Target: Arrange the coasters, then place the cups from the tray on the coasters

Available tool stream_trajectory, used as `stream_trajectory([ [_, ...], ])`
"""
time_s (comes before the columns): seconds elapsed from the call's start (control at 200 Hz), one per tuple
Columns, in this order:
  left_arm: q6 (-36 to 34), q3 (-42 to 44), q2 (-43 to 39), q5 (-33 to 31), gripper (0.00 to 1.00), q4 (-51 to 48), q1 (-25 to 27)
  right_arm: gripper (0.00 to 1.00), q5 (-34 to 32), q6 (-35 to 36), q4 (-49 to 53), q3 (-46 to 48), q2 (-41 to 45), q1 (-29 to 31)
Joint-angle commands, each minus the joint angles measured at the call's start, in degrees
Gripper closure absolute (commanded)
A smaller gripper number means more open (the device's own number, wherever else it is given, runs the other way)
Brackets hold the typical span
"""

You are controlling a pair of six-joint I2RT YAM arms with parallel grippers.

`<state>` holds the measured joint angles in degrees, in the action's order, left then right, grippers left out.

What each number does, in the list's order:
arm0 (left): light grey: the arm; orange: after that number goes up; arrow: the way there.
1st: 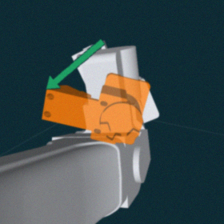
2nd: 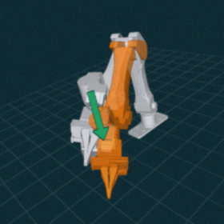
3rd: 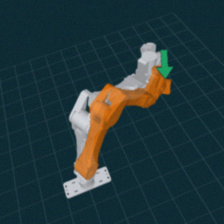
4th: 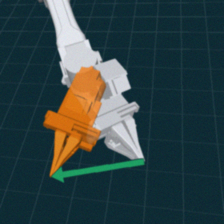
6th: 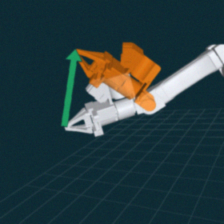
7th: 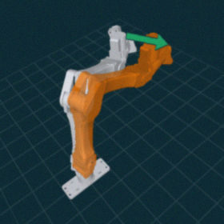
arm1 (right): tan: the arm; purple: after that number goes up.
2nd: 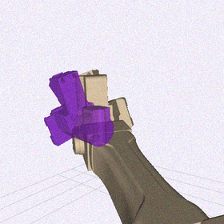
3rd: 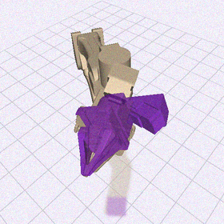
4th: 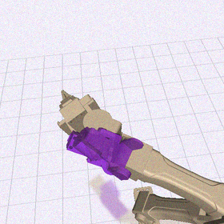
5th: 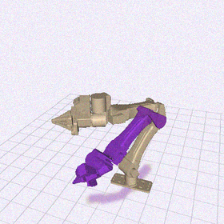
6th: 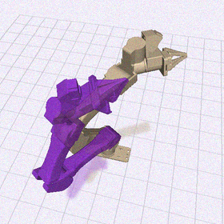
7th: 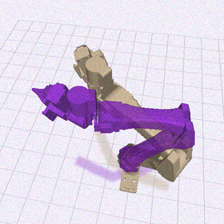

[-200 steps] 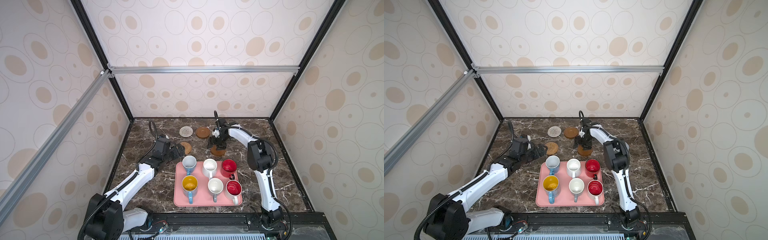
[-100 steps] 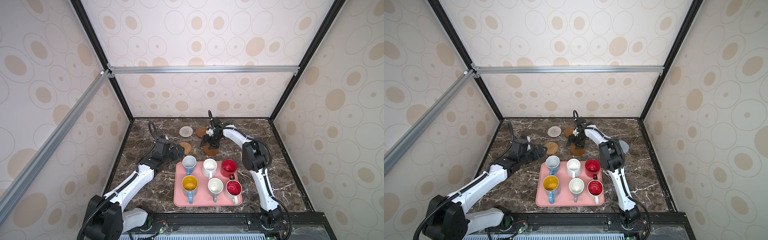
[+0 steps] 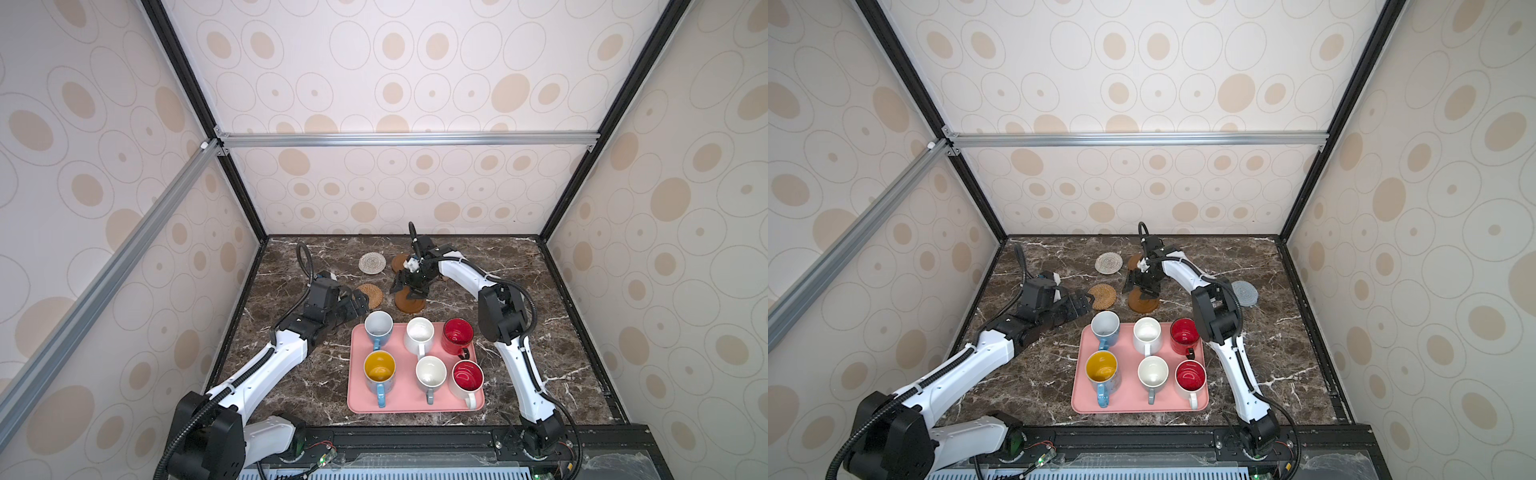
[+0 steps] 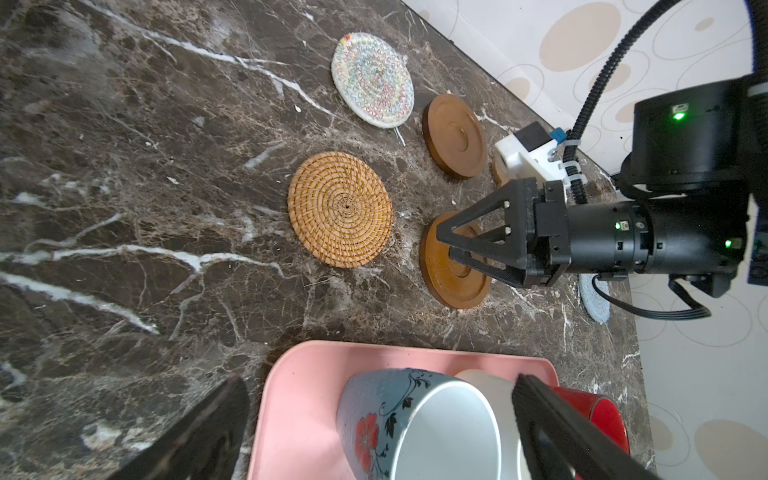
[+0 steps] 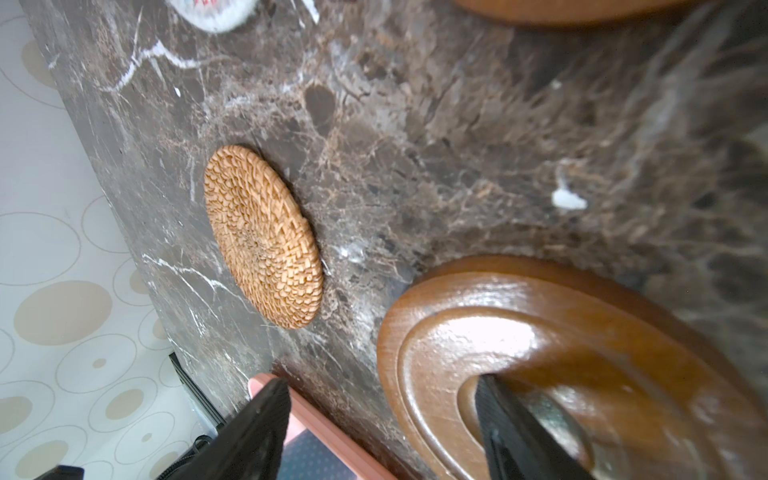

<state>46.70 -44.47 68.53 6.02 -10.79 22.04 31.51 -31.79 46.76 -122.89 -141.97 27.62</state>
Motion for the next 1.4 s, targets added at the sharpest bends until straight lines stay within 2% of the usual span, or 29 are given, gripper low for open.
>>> stream_trajectory([
  [0.0, 0.81, 0.17, -1.21, -0.92, 0.00, 0.60, 0.42, 0.25, -3.09, -0.84, 0.35, 1.34, -5.47, 0.90],
  [0.38, 0.76, 0.08, -1.03, -0.84, 0.00, 0.59, 0.43, 0.25, -5.64, -3.13, -1.15, -0.13, -5.90, 0.86],
  [1.396, 0.21, -1.66, 0.01, -0.57, 0.00, -0.03, 0.44, 0.25, -6.85, -4.63, -2.03, -2.05, -6.67, 0.83],
])
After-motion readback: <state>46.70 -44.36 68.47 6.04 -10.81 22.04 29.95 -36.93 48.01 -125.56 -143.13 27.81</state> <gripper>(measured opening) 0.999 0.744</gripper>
